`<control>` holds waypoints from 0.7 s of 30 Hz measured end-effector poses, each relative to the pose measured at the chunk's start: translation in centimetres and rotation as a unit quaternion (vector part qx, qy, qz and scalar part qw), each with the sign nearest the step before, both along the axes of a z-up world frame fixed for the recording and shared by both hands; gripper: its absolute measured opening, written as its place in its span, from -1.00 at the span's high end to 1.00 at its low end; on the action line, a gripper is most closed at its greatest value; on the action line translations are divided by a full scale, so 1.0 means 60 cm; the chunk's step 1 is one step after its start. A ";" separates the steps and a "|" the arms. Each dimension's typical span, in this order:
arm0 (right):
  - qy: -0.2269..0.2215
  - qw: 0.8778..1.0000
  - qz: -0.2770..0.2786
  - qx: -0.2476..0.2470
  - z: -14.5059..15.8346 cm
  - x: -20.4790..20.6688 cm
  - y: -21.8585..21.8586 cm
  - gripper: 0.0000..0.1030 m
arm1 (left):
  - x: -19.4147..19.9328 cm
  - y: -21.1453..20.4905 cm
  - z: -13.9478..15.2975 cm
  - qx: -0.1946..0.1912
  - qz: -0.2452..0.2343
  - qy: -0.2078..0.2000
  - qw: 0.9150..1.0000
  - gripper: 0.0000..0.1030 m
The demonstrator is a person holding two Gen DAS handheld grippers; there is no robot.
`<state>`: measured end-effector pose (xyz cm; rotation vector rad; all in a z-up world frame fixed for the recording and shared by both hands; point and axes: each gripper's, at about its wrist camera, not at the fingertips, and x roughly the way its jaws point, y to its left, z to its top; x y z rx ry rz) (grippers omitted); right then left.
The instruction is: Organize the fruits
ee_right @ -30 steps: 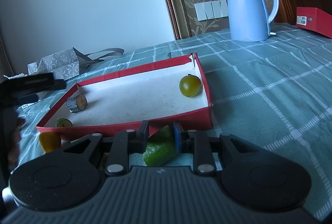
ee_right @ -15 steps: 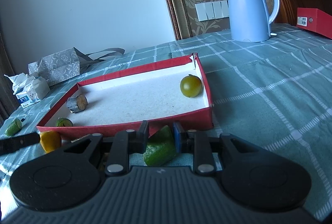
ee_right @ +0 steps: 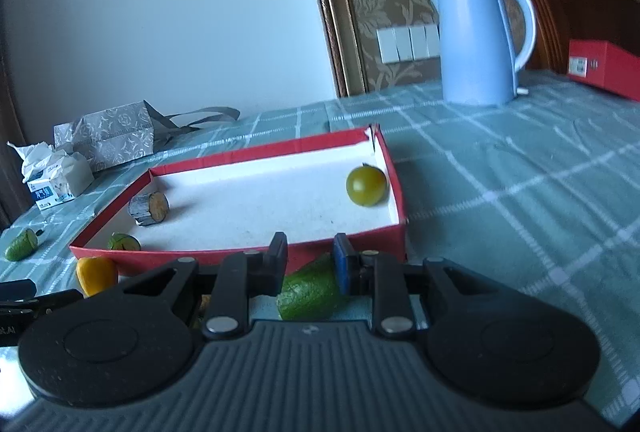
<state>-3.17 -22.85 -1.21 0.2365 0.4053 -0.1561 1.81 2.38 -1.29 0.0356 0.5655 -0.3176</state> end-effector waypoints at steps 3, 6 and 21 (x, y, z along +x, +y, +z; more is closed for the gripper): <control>-0.005 1.000 -0.001 -0.025 0.005 -0.005 0.013 0.54 | 0.006 0.011 -0.009 -0.015 -0.004 0.029 0.999 -0.91; -0.010 0.999 0.006 -0.042 0.019 -0.003 0.021 0.54 | 0.014 0.023 -0.010 -0.038 -0.001 0.044 0.998 -0.91; 0.030 0.998 0.024 -0.054 0.044 0.073 -0.002 0.17 | 0.012 0.018 -0.011 -0.031 -0.002 0.042 0.999 -0.92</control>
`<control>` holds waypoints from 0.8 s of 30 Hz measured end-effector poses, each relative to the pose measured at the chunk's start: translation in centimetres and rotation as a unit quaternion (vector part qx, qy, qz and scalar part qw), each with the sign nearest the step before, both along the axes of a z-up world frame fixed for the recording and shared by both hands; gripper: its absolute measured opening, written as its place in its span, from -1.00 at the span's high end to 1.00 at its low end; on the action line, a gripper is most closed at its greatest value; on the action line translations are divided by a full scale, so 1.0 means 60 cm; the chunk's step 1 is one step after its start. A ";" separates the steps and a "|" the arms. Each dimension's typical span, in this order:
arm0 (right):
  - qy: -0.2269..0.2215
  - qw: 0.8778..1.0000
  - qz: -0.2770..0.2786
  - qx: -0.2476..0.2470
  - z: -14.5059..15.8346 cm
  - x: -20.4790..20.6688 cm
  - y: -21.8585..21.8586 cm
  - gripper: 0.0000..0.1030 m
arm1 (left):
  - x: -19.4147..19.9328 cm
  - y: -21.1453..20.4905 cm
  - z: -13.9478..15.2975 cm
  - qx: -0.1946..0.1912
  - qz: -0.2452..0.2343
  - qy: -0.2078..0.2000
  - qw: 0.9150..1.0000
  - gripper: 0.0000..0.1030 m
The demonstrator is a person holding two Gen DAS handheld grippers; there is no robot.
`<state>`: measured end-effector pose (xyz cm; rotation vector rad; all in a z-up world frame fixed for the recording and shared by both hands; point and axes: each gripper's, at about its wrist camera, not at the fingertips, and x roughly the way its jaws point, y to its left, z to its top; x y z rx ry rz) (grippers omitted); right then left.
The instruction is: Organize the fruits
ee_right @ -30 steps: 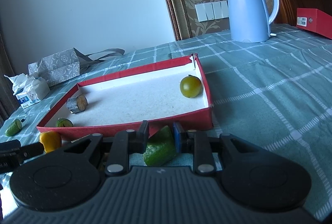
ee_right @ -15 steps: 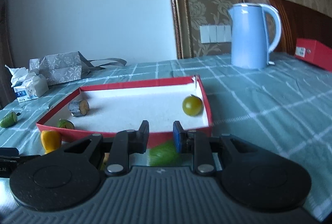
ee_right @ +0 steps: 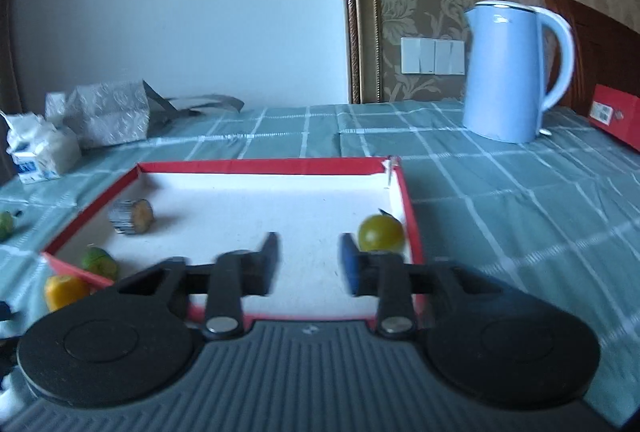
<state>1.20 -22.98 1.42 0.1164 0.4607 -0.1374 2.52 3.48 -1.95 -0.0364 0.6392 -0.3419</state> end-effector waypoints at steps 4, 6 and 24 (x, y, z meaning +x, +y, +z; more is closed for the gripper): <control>-0.006 0.999 0.020 -0.043 0.006 -0.079 0.020 0.15 | 0.000 0.000 0.000 0.001 0.000 0.000 1.000 -0.92; 0.005 0.996 0.020 -0.087 -0.007 -0.101 0.041 0.16 | 0.000 0.000 0.000 0.001 0.000 0.000 1.000 -0.92; 0.043 0.997 0.022 -0.063 -0.047 -0.073 0.038 0.38 | -0.001 -0.003 -0.001 0.008 -0.001 -0.002 1.000 -0.92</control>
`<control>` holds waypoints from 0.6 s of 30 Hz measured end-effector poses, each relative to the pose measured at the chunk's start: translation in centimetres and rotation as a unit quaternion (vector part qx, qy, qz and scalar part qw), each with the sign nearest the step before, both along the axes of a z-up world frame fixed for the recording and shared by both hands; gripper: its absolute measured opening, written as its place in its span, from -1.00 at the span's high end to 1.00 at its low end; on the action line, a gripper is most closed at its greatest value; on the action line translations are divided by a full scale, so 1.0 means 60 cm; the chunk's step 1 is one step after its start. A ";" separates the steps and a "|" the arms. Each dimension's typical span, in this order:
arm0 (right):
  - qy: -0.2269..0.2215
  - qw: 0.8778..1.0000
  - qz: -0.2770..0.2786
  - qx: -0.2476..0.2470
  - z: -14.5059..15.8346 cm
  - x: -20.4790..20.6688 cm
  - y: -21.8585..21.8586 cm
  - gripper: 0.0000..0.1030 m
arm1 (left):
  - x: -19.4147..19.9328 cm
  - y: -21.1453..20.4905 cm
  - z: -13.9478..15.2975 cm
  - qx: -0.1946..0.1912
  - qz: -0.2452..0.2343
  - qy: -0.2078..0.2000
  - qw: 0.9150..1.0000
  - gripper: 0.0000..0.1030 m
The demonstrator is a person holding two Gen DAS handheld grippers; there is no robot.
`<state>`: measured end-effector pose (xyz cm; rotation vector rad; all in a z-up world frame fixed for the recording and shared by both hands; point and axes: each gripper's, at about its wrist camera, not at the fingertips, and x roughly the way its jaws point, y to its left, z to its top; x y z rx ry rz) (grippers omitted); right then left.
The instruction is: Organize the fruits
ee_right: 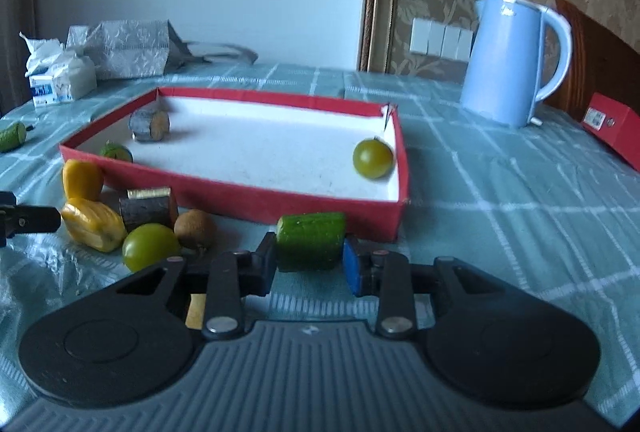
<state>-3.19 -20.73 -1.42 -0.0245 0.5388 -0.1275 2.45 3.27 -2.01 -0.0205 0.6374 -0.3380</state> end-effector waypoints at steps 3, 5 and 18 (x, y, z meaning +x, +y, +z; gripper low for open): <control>-0.018 1.000 0.010 0.006 0.020 -0.011 0.000 0.38 | 0.000 -0.001 0.000 0.000 0.000 0.000 1.000 -0.93; -0.039 0.999 0.013 0.001 0.041 -0.014 0.003 0.38 | 0.000 -0.001 0.000 0.000 0.000 0.000 1.000 -0.93; 0.019 1.000 -0.007 -0.002 0.030 0.183 -0.014 0.37 | 0.001 -0.001 0.000 -0.002 0.000 0.001 1.000 -0.95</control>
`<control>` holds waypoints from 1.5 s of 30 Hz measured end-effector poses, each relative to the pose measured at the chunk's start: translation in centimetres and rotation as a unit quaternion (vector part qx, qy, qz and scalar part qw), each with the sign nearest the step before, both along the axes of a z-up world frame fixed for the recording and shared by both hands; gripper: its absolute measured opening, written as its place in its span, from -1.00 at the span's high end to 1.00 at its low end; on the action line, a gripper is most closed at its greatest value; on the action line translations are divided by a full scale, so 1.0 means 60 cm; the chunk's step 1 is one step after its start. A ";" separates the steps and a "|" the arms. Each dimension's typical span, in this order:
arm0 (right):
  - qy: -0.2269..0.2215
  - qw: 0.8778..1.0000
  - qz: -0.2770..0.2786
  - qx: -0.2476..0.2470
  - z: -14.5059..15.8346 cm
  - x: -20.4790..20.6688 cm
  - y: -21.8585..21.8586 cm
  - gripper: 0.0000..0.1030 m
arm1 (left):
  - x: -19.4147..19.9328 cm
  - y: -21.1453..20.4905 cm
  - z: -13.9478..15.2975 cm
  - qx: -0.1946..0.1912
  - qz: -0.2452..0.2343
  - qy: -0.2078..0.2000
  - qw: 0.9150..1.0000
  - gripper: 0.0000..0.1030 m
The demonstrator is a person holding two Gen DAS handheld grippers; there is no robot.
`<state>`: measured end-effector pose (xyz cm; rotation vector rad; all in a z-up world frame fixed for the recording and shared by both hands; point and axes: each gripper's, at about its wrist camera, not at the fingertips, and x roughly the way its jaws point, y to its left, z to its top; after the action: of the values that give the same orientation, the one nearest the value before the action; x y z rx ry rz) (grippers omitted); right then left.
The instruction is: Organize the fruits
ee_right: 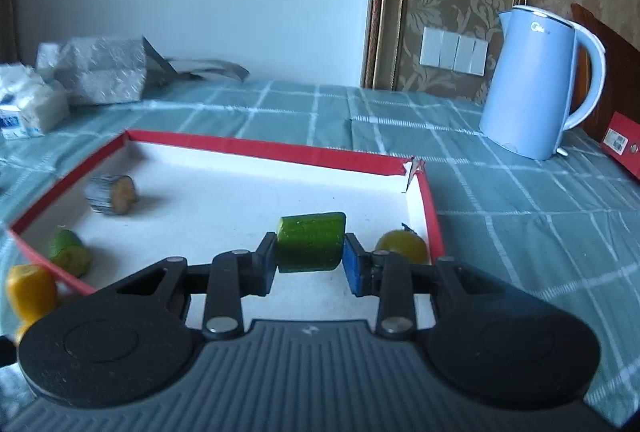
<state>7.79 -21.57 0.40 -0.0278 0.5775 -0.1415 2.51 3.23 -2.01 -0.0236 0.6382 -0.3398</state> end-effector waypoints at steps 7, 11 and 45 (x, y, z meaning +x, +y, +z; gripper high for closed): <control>-0.028 1.000 -0.006 -0.010 -0.010 -0.009 0.006 -0.58 | 0.000 0.000 0.000 0.001 0.000 0.000 1.000 -0.96; -0.087 0.996 -0.030 0.023 0.013 -0.054 -0.007 -0.81 | 0.000 0.001 0.000 -0.001 0.000 0.000 1.000 -0.96; -0.121 0.989 -0.055 0.063 -0.006 -0.177 -0.006 -1.00 | 0.052 -0.056 0.018 -0.007 -0.006 0.014 1.000 -0.05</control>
<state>-2.81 -21.92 0.05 0.1425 0.3434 -0.2117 5.62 -0.13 -0.92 -0.0389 0.6644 -0.3556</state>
